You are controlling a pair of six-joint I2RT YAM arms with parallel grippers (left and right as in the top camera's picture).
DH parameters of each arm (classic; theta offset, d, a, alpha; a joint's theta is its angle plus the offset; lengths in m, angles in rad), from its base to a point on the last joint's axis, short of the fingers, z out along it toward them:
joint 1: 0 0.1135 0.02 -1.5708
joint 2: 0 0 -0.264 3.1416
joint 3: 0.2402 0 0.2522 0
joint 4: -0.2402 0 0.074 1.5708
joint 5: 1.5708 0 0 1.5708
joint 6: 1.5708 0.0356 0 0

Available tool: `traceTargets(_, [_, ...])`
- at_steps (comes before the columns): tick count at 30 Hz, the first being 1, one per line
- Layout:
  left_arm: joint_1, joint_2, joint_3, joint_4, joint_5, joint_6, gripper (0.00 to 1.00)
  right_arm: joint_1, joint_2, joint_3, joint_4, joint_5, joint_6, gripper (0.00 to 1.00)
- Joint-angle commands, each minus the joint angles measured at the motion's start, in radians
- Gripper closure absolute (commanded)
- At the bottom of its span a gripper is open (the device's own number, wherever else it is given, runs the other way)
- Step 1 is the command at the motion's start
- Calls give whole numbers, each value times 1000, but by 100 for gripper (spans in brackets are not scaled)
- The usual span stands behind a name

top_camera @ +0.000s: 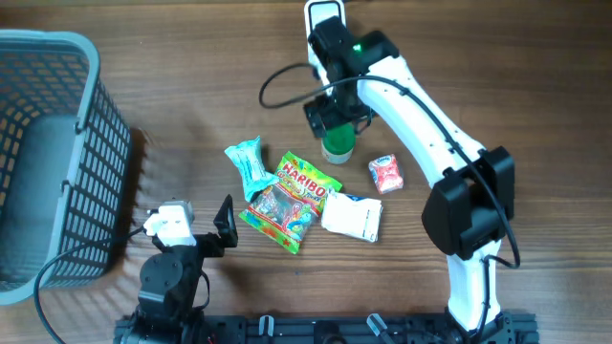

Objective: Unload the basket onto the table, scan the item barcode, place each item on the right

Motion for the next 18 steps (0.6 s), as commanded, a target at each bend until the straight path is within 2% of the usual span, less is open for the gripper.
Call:
traceTargets(1, [7,-2,-5,3,11,23,0,-13,-12,27,13,4,246,0])
traceTargets(3, [7,-2,-5,3,11,23,0,-10,-12,14,31,-30,-25,0])
traceTargets(5, [7,-2,-5,3,11,23,0,-10,-12,-14,9,-29,-193,0])
traceTargets(7, [7,-2,-5,3,11,23,0,-10,-10,-61,21,-29,-294,0])
traceTargets(16, [7,-2,-5,3,11,23,0,-9,-4,-309,227,-22,-334,1])
traceTargets(18, [7,-2,-5,3,11,23,0,-9,-6,-309,234,-22,-242,16])
